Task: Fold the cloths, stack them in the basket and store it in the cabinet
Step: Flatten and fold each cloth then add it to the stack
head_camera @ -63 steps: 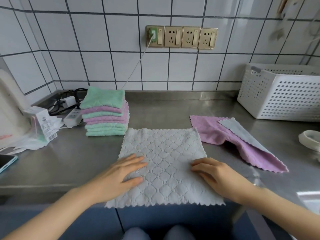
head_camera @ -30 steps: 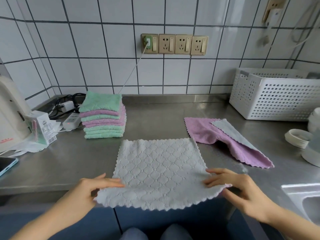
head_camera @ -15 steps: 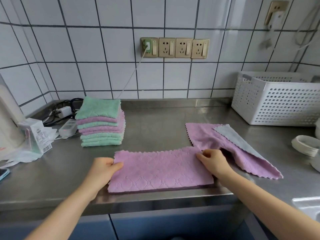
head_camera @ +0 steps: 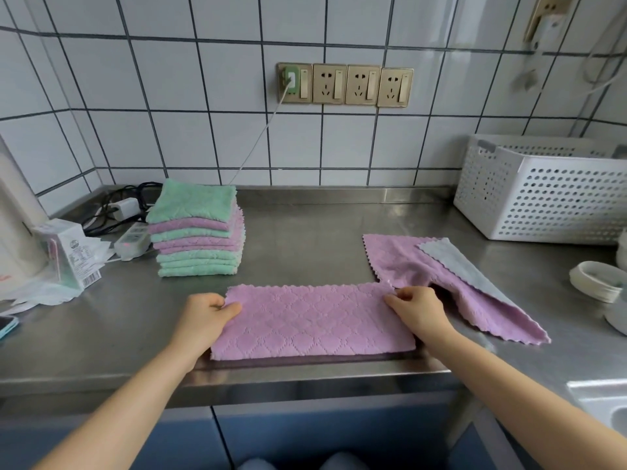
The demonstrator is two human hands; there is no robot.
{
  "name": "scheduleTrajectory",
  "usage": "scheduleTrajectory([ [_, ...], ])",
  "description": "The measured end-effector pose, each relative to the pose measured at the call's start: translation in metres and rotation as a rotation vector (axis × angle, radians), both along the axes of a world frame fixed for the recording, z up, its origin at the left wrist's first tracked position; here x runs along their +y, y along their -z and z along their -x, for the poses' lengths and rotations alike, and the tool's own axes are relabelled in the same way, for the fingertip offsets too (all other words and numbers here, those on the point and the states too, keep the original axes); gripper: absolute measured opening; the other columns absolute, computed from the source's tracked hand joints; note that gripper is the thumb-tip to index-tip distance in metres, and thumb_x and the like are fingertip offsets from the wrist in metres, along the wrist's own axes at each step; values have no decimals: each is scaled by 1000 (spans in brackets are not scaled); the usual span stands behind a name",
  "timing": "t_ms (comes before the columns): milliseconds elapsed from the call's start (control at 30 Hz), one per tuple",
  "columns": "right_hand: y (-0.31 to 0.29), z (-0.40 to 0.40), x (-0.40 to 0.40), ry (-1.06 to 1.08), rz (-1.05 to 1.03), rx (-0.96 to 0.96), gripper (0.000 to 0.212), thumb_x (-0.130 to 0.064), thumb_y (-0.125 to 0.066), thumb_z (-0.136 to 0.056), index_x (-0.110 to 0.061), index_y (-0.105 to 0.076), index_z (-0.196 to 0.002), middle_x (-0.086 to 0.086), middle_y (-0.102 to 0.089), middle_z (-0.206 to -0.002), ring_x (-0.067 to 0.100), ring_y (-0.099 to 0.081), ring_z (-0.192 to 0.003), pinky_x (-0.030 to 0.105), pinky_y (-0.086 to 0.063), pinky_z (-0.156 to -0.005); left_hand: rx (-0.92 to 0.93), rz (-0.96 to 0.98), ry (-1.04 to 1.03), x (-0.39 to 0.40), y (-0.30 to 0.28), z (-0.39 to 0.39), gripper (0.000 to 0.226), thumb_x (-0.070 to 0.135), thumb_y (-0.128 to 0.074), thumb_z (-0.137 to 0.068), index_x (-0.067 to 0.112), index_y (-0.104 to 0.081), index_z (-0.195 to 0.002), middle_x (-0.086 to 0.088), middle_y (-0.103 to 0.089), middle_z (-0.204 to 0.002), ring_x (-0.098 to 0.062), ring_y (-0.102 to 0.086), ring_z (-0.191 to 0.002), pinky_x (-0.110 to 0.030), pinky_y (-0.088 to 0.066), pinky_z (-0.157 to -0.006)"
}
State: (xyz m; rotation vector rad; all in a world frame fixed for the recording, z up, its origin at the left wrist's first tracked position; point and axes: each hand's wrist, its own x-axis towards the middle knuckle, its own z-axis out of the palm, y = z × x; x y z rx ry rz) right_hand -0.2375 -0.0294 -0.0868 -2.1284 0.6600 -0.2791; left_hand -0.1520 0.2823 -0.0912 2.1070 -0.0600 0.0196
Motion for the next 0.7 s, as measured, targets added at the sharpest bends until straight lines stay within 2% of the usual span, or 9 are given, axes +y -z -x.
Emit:
scheduleTrajectory([
  [67, -10, 8, -3, -24, -82, -6, 29, -25, -60, -90, 3, -67, -87, 7, -59, -67, 20, -52, -60, 31, -46, -57, 81, 38, -36, 6, -12, 6, 10, 15, -68, -84, 7, -65, -81, -9, -62, -71, -20, -51, -59, -27, -39, -55],
  [100, -15, 16, -5, -52, -78, -27, 26, -24, -58, -91, 1, -67, -93, 5, -62, -70, 21, -57, -61, 32, -51, -60, 102, 66, -58, 10, -17, 10, 12, 14, -67, -85, 7, -64, -94, -11, -66, -79, -21, -57, -61, -28, -46, -57],
  [167, -23, 37, -8, -102, 202, -123, 21, -19, -57, -92, -7, -65, -107, 2, -69, -87, 18, -66, -75, 31, -56, -75, -85, -82, -77, 22, -23, 24, 22, 11, -65, -85, 9, -63, -107, -6, -70, -88, -22, -66, -70, -35, -54, -73],
  [233, -20, 60, -2, -230, 519, -272, 24, -11, -59, -90, -13, -65, -113, 0, -69, -103, 15, -66, -89, 28, -54, -83, -334, -279, -14, 18, -24, 49, 28, 9, -63, -84, 14, -66, -112, 3, -70, -102, -17, -66, -91, -31, -48, -90],
  [333, -3, 75, 20, -571, 673, -297, 28, -13, -55, -91, -18, -64, -117, -4, -64, -117, 13, -60, -106, 23, -45, -95, -435, -354, 338, -18, -14, 89, 30, 18, -58, -89, 20, -66, -119, 13, -62, -119, -4, -56, -112, -9, -29, -100],
  [433, 14, 74, 34, -740, 814, -302, 32, -26, -46, -94, -20, -64, -120, -7, -61, -122, 14, -56, -113, 23, -40, -100, -538, -536, 522, -45, 7, 106, 40, 37, -43, -88, 22, -68, -116, 13, -65, -121, -6, -58, -116, -18, -36, -102],
  [500, 19, 78, 31, -738, 826, -294, 33, -30, -45, -94, -23, -64, -121, -8, -61, -124, 14, -55, -114, 26, -43, -100, -548, -631, 507, -43, 15, 108, 45, 42, -39, -86, 23, -69, -115, 11, -66, -120, -8, -60, -115, -29, -43, -99],
  [633, 20, 91, 12, -713, 810, -288, 35, -33, -41, -96, -24, -64, -121, -10, -61, -126, 11, -56, -113, 24, -44, -97, -540, -710, 455, -16, 27, 107, 48, 45, -38, -89, 22, -64, -122, 11, -61, -128, -8, -54, -122, -25, -29, -105],
  [700, 17, 92, 3, -671, 818, -310, 32, -33, -44, -95, -23, -67, -116, -11, -63, -119, 11, -60, -103, 24, -49, -89, -542, -749, 406, -2, 30, 106, 50, 45, -37, -89, 20, -64, -123, 9, -60, -130, -10, -52, -124, -27, -24, -107],
])
